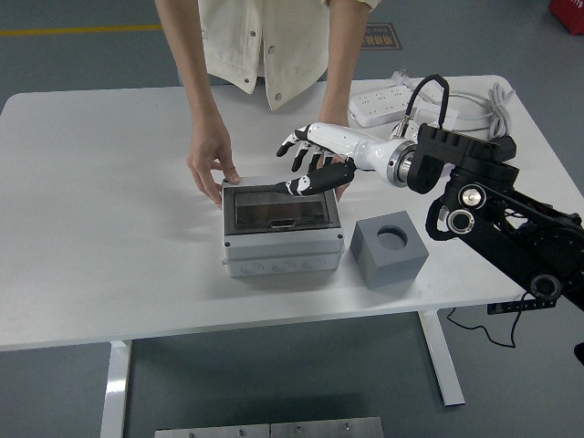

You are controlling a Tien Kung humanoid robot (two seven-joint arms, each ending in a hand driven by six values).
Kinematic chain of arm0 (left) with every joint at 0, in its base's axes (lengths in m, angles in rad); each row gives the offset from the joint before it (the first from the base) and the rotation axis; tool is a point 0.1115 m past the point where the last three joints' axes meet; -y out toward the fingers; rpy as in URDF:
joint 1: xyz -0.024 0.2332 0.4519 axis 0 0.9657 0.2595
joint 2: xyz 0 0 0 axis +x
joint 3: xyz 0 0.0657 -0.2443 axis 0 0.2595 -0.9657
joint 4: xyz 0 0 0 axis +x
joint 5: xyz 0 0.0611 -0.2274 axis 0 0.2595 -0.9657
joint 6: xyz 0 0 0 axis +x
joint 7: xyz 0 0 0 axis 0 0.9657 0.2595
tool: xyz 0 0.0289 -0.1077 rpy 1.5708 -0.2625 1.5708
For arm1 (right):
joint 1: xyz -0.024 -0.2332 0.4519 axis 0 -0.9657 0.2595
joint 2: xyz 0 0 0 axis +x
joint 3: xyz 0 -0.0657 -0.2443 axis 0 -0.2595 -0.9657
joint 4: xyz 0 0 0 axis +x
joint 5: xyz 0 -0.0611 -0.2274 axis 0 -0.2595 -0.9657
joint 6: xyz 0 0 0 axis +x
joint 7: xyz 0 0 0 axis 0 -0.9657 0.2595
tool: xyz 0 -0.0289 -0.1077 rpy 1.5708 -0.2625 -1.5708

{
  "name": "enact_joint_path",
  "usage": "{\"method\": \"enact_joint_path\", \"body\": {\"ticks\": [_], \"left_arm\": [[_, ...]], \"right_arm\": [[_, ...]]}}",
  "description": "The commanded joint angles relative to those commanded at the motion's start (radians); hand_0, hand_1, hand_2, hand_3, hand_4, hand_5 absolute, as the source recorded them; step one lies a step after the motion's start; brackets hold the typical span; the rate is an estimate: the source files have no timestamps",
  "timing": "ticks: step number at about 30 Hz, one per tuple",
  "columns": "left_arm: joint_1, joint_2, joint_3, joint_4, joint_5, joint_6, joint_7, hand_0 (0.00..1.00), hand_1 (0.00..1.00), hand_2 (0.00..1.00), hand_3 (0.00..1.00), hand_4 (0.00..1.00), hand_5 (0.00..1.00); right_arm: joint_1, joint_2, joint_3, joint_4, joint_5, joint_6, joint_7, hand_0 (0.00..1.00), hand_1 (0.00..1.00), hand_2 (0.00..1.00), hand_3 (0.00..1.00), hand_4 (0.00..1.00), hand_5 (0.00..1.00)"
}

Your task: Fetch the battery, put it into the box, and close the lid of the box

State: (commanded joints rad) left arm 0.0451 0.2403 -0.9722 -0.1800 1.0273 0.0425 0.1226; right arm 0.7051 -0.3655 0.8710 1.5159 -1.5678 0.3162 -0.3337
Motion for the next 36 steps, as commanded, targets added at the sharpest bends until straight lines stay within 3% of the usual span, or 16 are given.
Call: {"method": "enact_joint_path", "body": {"ticks": [3,9,12,13,22,25,29,36], "left_arm": [[0.005,-0.002,-0.028,0.000,0.028,-0.001,0.004,0.597,0.744,0.573,0.527,0.146,0.002],[0.010,-0.004,-0.057,0.000,0.054,-0.002,0.006,0.596,0.744,0.573,0.527,0.144,0.002],[0.012,-0.005,-0.065,0.000,0.061,-0.002,0.005,0.596,0.744,0.573,0.527,0.144,0.002],[0.012,-0.006,-0.067,0.000,0.062,-0.002,0.005,0.596,0.743,0.572,0.527,0.143,0.002],[0.014,-0.011,-0.080,0.000,0.073,-0.003,0.003,0.596,0.743,0.573,0.526,0.144,0.002],[0.012,-0.012,-0.075,0.000,0.067,-0.003,0.001,0.596,0.743,0.572,0.527,0.143,0.002],[0.010,-0.013,-0.069,0.000,0.061,-0.003,-0.001,0.596,0.743,0.572,0.527,0.143,0.002],[0.013,-0.014,-0.076,0.000,0.067,-0.003,-0.001,0.596,0.744,0.572,0.526,0.143,0.002]], "right_arm": [[-0.048,0.001,0.071,0.011,0.003,-0.026,0.040,0.410,0.506,0.638,0.783,0.849,0.553],[-0.133,-0.013,0.152,-0.015,0.064,-0.151,0.174,0.409,0.504,0.635,0.768,0.851,0.556],[-0.183,-0.009,0.161,-0.035,0.120,-0.241,0.264,0.409,0.504,0.635,0.768,0.851,0.556],[-0.194,-0.008,0.163,-0.039,0.136,-0.268,0.291,0.418,0.495,0.606,0.707,0.851,0.562],[-0.317,0.022,0.164,-0.092,0.351,-0.547,0.576,0.428,0.472,0.578,0.668,0.833,0.552],[-0.348,0.021,0.172,-0.105,0.418,-0.612,0.650,0.419,0.443,0.522,0.634,0.792,0.524],[-0.397,0.017,0.198,-0.114,0.484,-0.619,0.702,0.419,0.443,0.522,0.634,0.792,0.524],[-0.492,0.007,0.239,-0.109,0.535,-0.594,0.714,0.418,0.442,0.513,0.634,0.805,0.546]]}}
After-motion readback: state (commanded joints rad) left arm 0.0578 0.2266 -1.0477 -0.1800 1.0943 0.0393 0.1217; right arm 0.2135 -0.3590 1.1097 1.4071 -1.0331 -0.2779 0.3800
